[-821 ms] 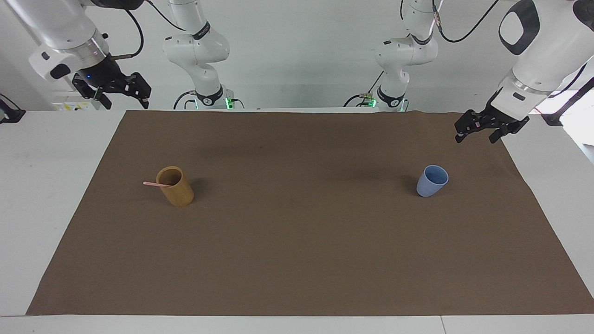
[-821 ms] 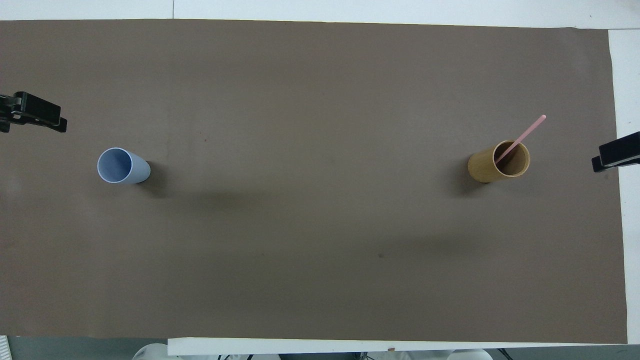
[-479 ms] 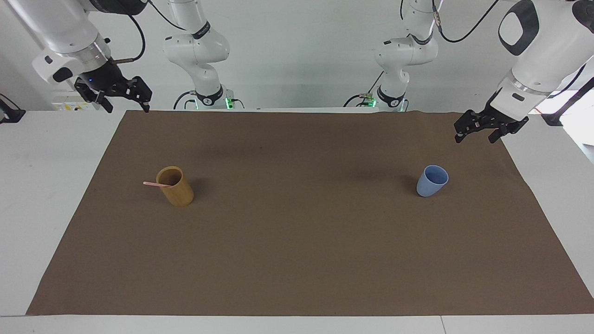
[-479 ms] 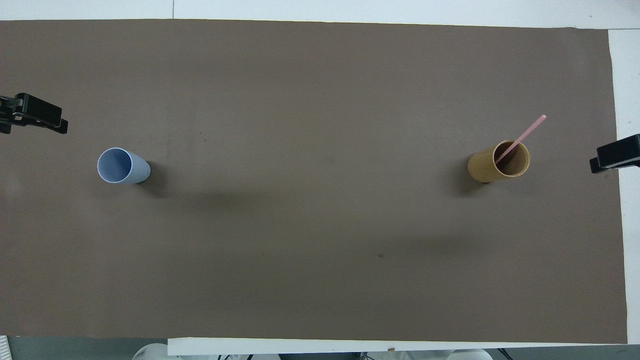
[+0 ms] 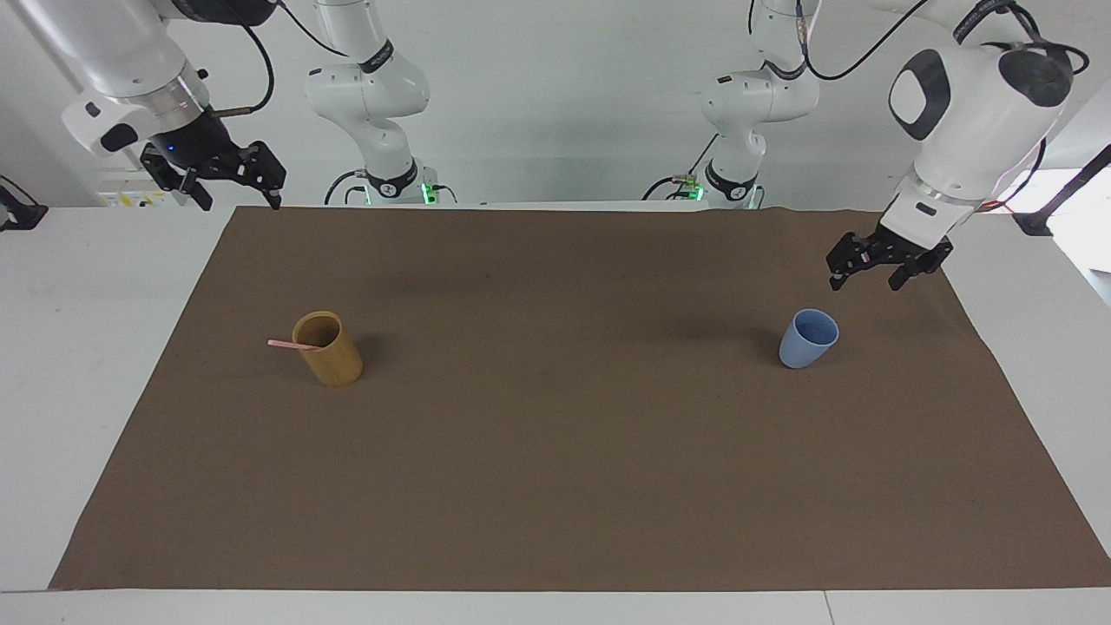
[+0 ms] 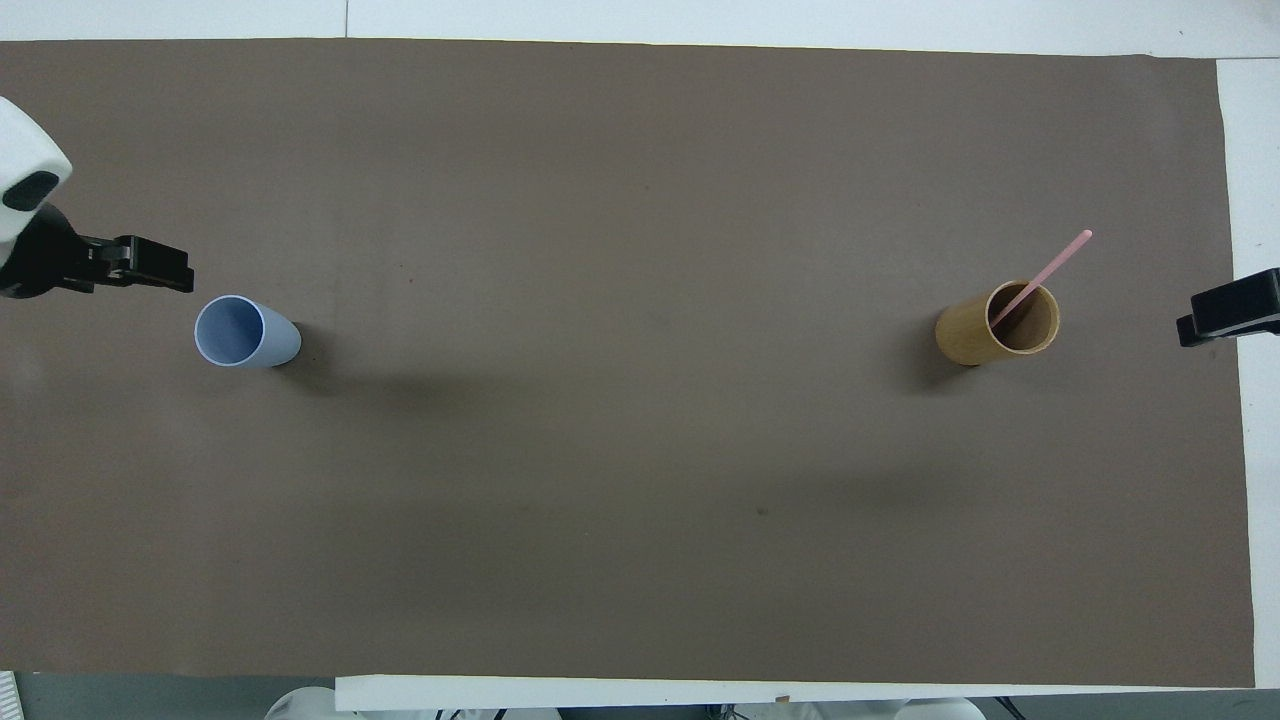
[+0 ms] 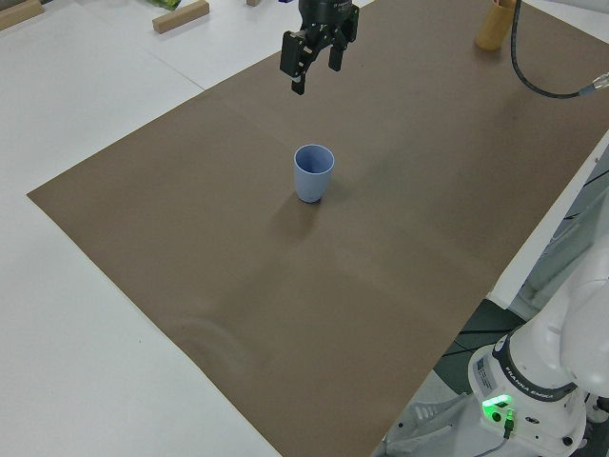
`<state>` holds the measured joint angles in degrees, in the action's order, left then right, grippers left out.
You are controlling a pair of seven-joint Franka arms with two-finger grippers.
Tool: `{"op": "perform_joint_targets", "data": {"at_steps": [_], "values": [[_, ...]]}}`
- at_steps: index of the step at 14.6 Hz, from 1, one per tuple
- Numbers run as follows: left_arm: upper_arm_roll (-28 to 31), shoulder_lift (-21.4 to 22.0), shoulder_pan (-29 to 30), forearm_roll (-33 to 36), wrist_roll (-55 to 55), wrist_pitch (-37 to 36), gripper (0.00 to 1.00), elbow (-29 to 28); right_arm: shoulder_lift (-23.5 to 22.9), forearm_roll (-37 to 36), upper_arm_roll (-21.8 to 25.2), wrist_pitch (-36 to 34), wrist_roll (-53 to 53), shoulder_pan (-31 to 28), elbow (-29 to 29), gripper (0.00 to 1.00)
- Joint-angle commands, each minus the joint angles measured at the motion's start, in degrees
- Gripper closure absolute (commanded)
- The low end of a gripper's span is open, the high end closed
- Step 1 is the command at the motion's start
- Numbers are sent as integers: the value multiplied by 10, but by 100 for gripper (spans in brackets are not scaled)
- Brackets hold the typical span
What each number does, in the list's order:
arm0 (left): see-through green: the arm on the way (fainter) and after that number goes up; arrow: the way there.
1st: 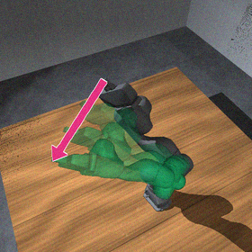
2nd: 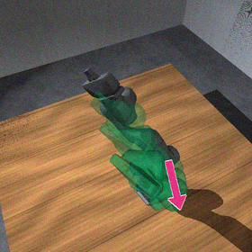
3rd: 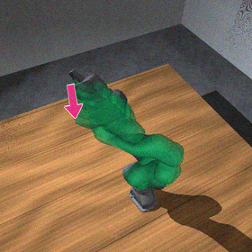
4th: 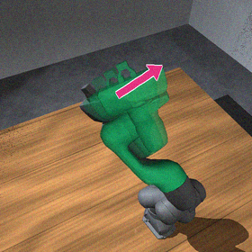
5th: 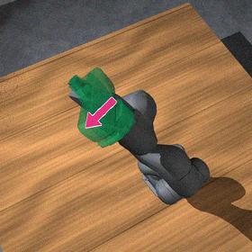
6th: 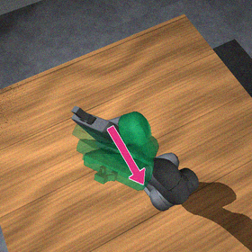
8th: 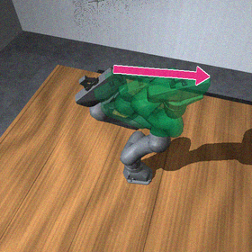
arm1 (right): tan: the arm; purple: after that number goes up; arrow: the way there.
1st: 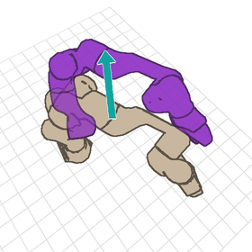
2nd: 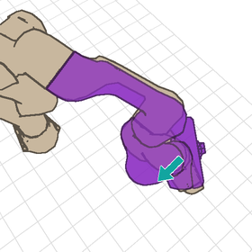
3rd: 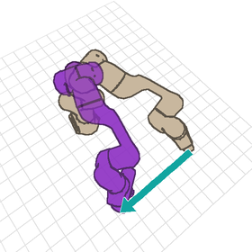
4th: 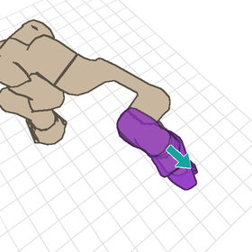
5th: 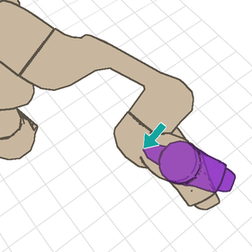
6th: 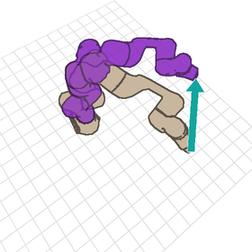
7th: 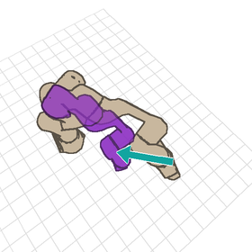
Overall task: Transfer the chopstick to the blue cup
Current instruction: 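Reach the left gripper to the light blue cup and grasp it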
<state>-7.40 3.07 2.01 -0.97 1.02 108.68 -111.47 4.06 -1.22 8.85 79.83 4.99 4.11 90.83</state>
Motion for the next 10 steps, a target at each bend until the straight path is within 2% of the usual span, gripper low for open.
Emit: {"op": "perform_joint_targets", "data": {"at_steps": [1,5,7,10], "values": [[0,-3,5,17,21,36,2,-51,16,6,-1,7,-4,-1,18,0],[-1,-6,61,24,14,129,5,-135,17,6,-1,2,1,-1,23,0],[-2,-10,63,24,15,132,6,-139,17,6,-1,2,1,-1,23,0],[-2,-10,55,23,26,131,6,-147,16,6,-1,44,-2,-1,26,0]]}}
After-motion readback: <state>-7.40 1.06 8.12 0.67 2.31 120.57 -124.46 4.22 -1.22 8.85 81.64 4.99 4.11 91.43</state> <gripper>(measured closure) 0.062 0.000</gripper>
